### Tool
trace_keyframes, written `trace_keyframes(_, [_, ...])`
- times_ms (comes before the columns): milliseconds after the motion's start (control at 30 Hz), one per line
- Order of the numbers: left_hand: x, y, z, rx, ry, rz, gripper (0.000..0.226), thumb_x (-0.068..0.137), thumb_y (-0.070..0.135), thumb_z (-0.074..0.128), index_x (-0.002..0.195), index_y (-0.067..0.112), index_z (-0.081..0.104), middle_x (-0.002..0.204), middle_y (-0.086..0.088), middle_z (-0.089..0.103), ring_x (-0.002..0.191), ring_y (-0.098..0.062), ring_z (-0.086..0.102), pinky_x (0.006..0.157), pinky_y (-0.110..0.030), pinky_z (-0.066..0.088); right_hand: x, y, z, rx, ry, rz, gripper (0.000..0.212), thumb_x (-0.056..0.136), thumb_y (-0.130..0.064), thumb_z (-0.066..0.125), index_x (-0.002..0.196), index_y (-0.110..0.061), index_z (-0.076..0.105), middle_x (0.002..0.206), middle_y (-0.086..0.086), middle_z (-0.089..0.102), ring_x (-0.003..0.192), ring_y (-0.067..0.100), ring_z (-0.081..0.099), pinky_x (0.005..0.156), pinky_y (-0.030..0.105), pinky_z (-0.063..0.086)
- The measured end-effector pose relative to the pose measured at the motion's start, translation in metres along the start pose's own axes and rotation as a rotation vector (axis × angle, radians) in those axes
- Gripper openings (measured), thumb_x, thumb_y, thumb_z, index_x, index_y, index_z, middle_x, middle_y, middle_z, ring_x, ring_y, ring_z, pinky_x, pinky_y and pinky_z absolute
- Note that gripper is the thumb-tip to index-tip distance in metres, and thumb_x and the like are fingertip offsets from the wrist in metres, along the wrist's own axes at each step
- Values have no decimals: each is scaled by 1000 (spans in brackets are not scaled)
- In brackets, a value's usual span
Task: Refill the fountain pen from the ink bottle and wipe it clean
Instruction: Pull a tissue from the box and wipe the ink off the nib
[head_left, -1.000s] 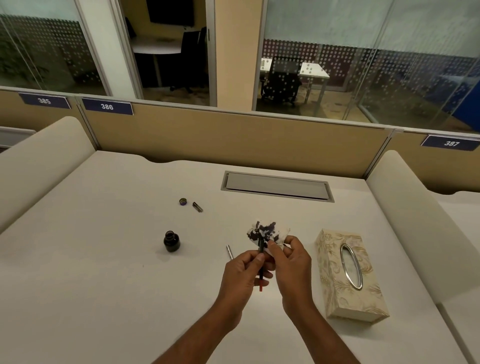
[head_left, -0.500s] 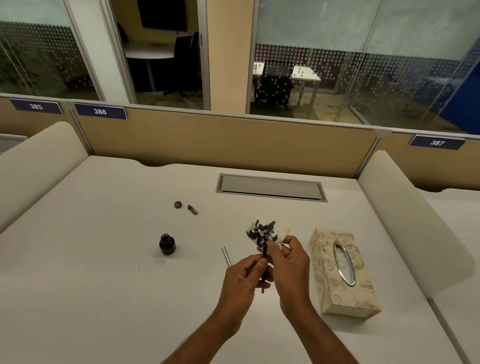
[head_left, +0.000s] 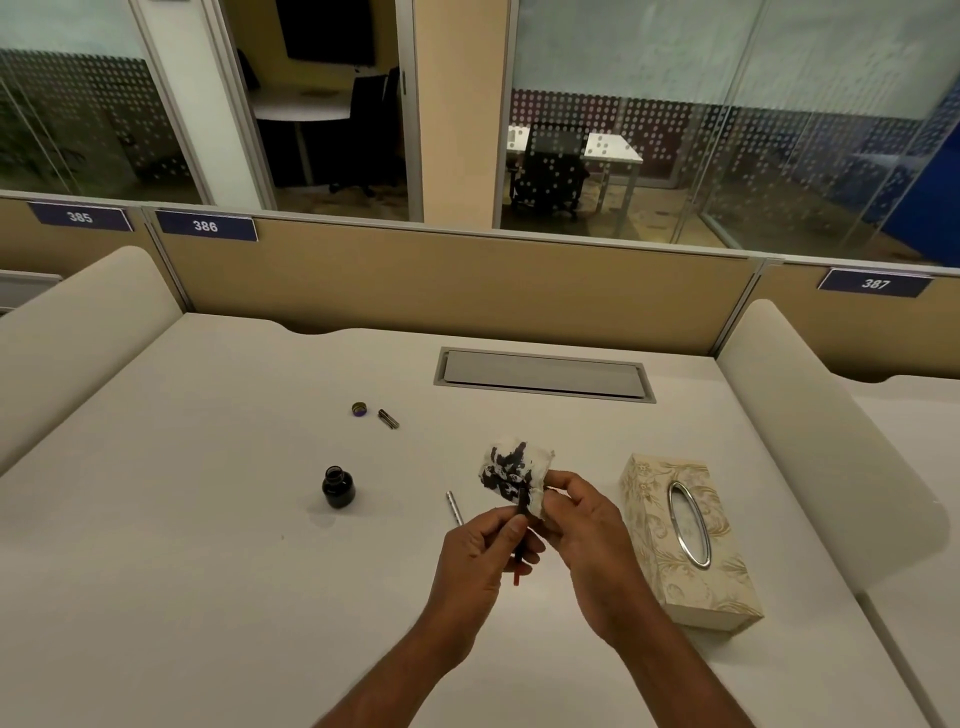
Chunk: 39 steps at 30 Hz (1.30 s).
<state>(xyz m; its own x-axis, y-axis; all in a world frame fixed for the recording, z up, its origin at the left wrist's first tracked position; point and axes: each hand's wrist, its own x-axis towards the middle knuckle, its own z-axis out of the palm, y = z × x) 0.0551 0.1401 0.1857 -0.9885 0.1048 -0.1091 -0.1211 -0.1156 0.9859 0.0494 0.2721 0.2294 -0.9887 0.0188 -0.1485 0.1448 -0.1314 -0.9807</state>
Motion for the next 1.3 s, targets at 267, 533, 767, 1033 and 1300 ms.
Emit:
trace_keyframes(267, [-5, 0, -3, -54, -39, -9, 25, 105, 23, 54, 106, 20, 79, 88, -9, 79, 79, -18, 73, 78, -31, 61, 5, -1, -13, 163, -100, 50, 28, 102, -23, 53, 109, -7, 74, 112, 20, 75, 103, 35, 72, 94, 41, 58])
trace_keyframes(533, [-11, 1, -5, -93, -145, -32, 27, 106, 27, 51, 113, 19, 76, 84, -7, 71, 77, -18, 64, 75, -27, 54, 8, -5, -16, 165, -176, 33, 18, 72, -18, 82, 88, -10, 77, 95, 13, 76, 93, 29, 72, 88, 35, 59])
trace_keyframes(767, [-14, 8, -13, -132, -254, -93, 32, 105, 36, 52, 115, 12, 71, 83, -8, 63, 75, -19, 57, 77, -34, 50, 3, -16, -12, -149, -242, -3, 26, 91, -30, 70, 112, -16, 77, 109, 3, 78, 110, 19, 69, 98, 33, 51])
trace_keyframes(1033, [-15, 5, -12, -167, -248, -122, 35, 104, 34, 55, 109, 4, 71, 80, -9, 61, 74, -21, 55, 74, -33, 49, -3, -12, -4, -216, -124, -91, 17, 94, -12, 67, 96, -22, 81, 91, -5, 80, 88, 6, 72, 74, 18, 54])
trace_keyframes(1300, [-10, -5, -4, -69, -93, -43, 33, 95, 40, 63, 95, 12, 80, 79, -5, 74, 73, -15, 66, 77, -29, 58, -8, 5, 10, -326, 146, -230, 20, 99, -24, 64, 84, -23, 76, 78, 1, 73, 60, 14, 66, 48, 24, 54])
